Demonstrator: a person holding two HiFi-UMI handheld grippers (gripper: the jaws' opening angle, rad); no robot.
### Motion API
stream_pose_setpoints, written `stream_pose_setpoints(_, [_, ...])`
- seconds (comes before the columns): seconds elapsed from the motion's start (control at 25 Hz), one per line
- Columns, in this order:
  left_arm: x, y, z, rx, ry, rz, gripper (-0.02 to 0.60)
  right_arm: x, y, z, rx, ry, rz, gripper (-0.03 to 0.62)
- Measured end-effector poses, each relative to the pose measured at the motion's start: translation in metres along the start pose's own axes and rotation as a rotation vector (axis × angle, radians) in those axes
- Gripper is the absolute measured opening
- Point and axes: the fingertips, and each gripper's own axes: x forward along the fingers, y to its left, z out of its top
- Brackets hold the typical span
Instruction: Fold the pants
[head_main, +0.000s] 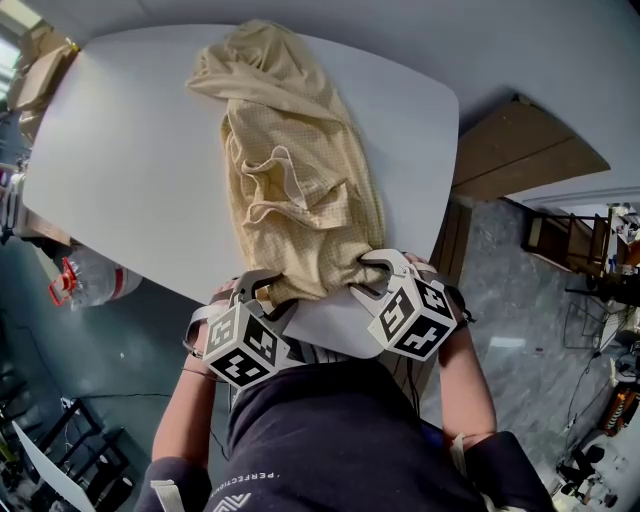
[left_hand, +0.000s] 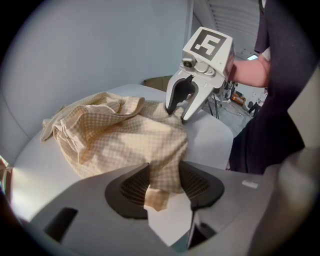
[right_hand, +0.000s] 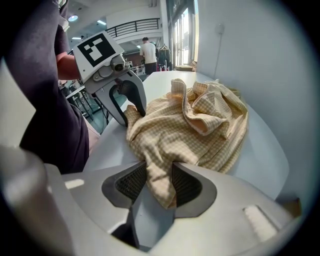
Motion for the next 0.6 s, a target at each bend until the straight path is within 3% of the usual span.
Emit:
stream_pose_setpoints(0.32, [-0.003, 0.013, -0.002, -0.067, 0.013, 0.000, 0.068, 0.000, -0.001, 0.005, 0.025, 0.010, 0.008, 0.048])
stream_pose_setpoints(0.6, [-0.017, 0.005, 0.001, -0.062, 0.024, -0.067, 0.055, -0.018, 0.009, 0.013, 0.070, 0.002, 0.052, 0.038])
